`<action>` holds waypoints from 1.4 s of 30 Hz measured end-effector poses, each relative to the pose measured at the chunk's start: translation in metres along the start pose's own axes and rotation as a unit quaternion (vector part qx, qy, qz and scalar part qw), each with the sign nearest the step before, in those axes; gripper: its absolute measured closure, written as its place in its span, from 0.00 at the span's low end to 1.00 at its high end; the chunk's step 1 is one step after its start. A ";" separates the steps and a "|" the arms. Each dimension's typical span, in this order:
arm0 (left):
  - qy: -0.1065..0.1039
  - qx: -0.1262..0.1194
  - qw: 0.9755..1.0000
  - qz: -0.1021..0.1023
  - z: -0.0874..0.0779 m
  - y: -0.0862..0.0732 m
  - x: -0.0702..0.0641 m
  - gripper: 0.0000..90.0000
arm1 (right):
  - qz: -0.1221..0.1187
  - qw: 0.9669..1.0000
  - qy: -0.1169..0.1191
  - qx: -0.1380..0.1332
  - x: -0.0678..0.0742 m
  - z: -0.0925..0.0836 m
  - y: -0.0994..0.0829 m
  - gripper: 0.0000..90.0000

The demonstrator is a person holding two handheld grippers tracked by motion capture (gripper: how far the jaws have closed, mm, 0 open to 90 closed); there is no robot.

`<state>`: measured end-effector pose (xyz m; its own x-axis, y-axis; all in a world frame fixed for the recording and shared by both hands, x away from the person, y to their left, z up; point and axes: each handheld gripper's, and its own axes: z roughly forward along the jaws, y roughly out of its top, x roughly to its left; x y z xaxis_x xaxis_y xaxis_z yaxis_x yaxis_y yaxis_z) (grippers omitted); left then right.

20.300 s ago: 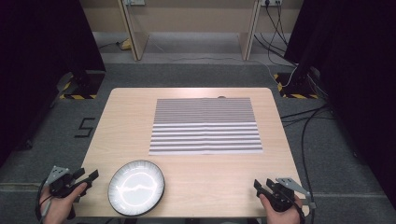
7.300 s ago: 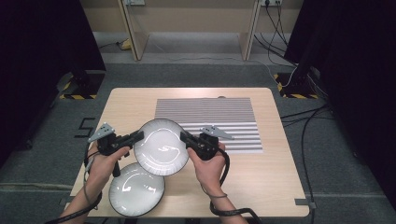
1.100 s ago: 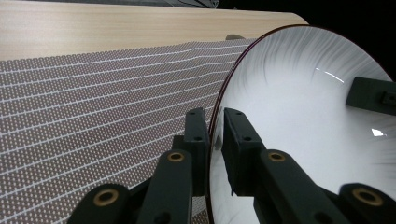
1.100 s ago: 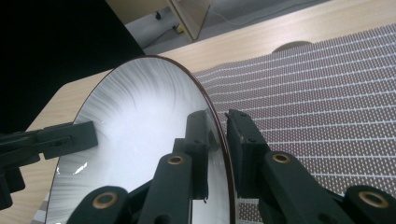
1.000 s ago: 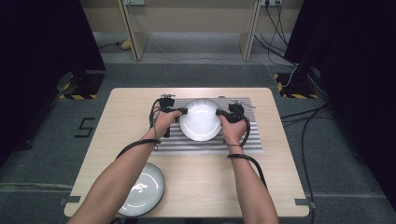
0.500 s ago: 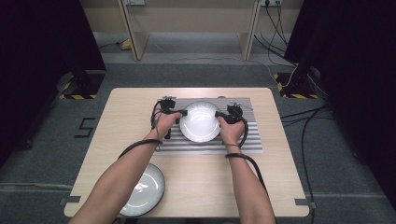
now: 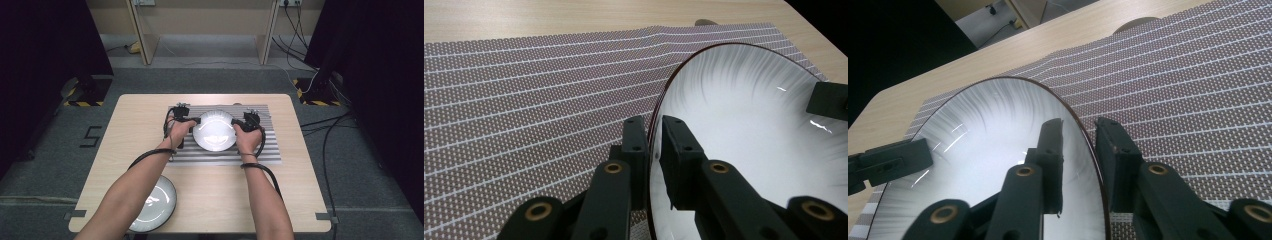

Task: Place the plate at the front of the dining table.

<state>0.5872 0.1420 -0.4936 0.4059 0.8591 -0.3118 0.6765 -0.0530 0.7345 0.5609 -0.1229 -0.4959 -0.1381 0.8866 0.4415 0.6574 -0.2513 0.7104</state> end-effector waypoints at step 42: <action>0.011 -0.037 0.999 0.015 -0.037 0.014 -0.001 0.35 | -0.051 0.999 -0.005 0.002 0.005 -0.038 0.007 0.49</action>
<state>0.5731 0.1594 -0.4604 0.4121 0.8684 -0.2758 0.6157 -0.0422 0.7869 0.5369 -0.1355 -0.4676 -0.1959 0.9115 0.3618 0.6437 -0.1588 0.7486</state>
